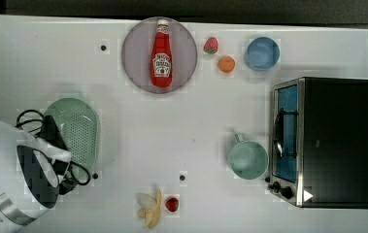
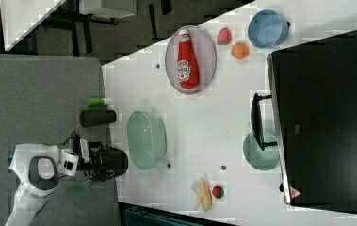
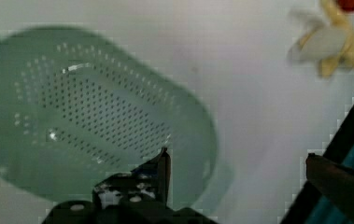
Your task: Drag strainer left to right.
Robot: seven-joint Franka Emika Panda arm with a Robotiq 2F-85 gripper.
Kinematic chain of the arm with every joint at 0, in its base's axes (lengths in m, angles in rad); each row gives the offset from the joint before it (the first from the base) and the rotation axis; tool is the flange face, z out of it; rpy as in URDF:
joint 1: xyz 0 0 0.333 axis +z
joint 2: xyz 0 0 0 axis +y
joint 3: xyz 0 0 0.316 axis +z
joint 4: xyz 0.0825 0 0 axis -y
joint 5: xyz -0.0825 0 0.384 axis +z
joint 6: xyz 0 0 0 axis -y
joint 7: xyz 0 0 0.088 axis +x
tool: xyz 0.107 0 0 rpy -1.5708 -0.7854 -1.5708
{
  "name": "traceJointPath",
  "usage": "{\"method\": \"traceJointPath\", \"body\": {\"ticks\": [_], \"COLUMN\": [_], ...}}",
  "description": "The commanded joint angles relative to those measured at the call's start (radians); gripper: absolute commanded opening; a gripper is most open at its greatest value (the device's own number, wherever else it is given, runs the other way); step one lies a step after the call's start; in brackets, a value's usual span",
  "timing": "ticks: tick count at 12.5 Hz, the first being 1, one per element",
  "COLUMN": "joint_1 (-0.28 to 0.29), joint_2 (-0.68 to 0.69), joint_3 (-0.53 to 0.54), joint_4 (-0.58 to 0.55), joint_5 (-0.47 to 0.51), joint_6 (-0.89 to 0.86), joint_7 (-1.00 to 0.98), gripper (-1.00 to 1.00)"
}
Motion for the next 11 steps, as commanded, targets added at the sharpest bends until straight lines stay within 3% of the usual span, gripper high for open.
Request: {"method": "traceJointPath", "body": {"ticks": [1, 5, 8, 11], "joint_1": [-0.05, -0.049, -0.031, 0.023], "joint_2": [0.069, 0.218, 0.307, 0.375], "joint_3": [-0.005, -0.015, -0.052, -0.12], "joint_4": [-0.044, -0.12, -0.135, -0.127], "joint_5": [0.004, 0.004, 0.004, 0.003], "joint_6": [0.215, 0.547, 0.651, 0.744], "joint_7": [0.247, 0.263, 0.263, 0.263], "gripper": [1.0, 1.0, 1.0, 1.0]}}
